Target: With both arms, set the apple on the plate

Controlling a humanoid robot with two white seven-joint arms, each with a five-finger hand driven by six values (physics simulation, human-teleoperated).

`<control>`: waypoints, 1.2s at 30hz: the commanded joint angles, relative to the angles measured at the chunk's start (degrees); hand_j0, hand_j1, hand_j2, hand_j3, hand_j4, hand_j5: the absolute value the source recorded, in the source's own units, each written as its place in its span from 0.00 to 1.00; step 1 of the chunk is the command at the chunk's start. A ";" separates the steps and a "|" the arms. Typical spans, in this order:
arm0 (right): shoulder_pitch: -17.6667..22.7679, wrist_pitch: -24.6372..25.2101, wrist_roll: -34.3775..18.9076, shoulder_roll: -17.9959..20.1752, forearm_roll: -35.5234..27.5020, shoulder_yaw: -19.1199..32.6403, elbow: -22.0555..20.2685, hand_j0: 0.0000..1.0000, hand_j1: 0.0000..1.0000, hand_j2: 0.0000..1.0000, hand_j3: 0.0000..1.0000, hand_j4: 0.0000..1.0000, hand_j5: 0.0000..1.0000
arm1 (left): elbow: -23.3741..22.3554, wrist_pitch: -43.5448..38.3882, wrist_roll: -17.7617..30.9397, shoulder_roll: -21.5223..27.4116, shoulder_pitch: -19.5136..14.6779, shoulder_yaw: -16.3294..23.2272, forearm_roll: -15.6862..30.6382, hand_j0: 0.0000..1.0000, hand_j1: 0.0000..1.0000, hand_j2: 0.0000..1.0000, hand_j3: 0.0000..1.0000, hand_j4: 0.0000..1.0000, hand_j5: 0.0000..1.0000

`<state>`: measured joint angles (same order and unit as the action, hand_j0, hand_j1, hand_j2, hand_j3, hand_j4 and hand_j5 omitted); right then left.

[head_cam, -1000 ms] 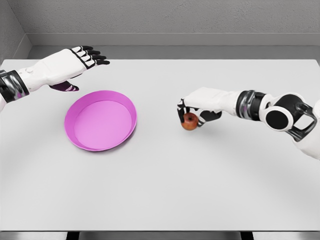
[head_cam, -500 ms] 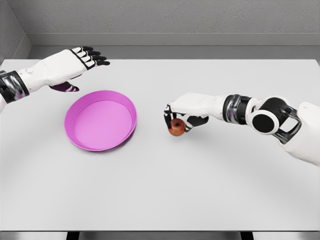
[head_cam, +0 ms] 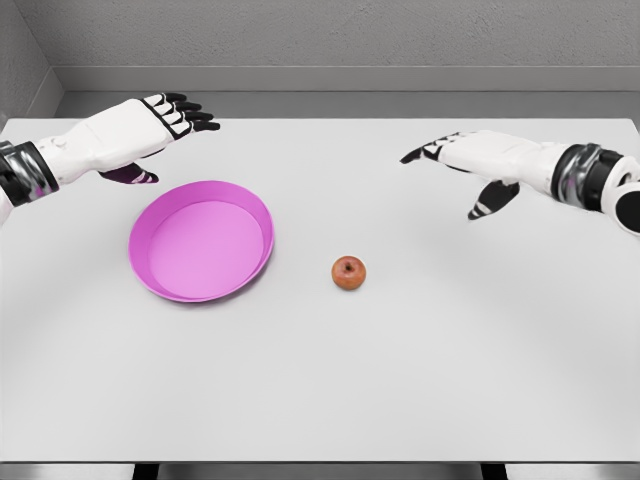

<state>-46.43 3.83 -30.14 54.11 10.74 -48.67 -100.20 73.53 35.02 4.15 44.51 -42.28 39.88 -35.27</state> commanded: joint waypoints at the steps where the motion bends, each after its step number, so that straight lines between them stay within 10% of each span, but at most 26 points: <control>1: 0.54 -0.14 0.09 6.89 -0.02 6.56 0.44 1.00 1.00 1.00 1.00 1.00 1.00 | 0.03 -0.02 -0.01 -0.03 0.00 -0.15 0.29 1.00 1.00 1.00 1.00 1.00 1.00; 4: 7.31 -2.77 0.00 6.97 0.07 13.42 0.70 1.00 1.00 1.00 1.00 1.00 1.00 | 1.18 -0.02 4.02 -0.47 -0.17 0.02 -1.56 1.00 1.00 1.00 1.00 1.00 1.00; 13: 6.70 -4.62 0.00 6.62 -0.11 13.33 0.53 1.00 1.00 1.00 1.00 1.00 1.00 | 10.40 -0.02 25.29 -10.75 -1.93 3.62 -0.95 1.00 1.00 1.00 1.00 1.00 1.00; 21: 6.61 -4.62 0.00 6.36 -0.11 13.42 0.62 1.00 1.00 1.00 1.00 1.00 1.00 | 17.96 -0.02 27.76 -12.51 -6.59 11.10 5.38 1.00 1.00 1.00 1.00 1.00 1.00; 36: 7.14 -4.62 0.00 6.62 -0.11 13.42 0.44 1.00 1.00 1.00 1.00 1.00 1.00 | 6.63 -0.02 29.87 -21.04 -11.95 20.68 7.41 1.00 1.00 1.00 1.00 1.00 1.00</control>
<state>-39.29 -0.78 -30.17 60.65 10.66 -35.25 -99.76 83.11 35.14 34.17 24.94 -54.23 60.19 -28.11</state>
